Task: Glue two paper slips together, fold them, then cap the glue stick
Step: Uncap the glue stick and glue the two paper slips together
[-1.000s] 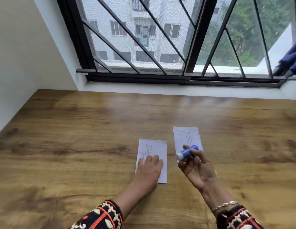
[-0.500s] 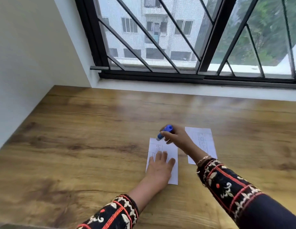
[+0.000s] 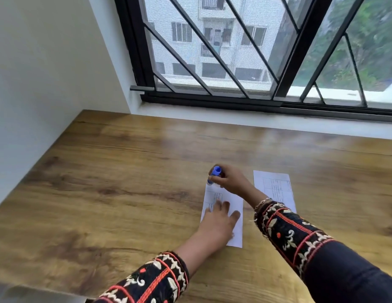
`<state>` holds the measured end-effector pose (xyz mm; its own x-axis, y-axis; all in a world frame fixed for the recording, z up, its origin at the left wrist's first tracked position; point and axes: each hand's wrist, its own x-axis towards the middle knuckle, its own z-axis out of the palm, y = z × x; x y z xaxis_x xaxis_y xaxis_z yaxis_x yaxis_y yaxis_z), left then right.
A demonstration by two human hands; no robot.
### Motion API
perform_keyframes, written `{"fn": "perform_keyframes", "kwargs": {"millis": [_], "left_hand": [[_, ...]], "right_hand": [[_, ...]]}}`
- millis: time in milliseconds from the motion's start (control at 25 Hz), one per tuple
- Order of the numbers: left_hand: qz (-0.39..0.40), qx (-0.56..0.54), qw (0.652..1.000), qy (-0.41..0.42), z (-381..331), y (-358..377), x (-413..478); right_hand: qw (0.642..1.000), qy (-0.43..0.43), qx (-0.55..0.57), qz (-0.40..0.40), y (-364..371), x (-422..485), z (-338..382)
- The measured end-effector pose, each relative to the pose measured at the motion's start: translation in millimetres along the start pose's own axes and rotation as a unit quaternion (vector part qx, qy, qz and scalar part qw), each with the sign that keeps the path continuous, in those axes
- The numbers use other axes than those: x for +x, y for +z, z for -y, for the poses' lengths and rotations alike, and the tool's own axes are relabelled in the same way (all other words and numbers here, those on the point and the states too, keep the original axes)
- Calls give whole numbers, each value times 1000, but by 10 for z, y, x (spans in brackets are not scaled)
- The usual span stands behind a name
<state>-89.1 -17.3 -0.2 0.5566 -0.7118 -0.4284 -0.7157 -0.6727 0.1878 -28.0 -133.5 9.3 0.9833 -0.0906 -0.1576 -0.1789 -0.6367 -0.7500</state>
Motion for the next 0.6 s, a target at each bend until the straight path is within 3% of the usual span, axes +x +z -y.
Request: {"fn": "perform_keyframes", "kwargs": {"millis": [600], "left_hand": [[-23,6,1000,9,0,-38,-38]], "right_hand": [[998,-19,-42,34,-34,24,-6]]}}
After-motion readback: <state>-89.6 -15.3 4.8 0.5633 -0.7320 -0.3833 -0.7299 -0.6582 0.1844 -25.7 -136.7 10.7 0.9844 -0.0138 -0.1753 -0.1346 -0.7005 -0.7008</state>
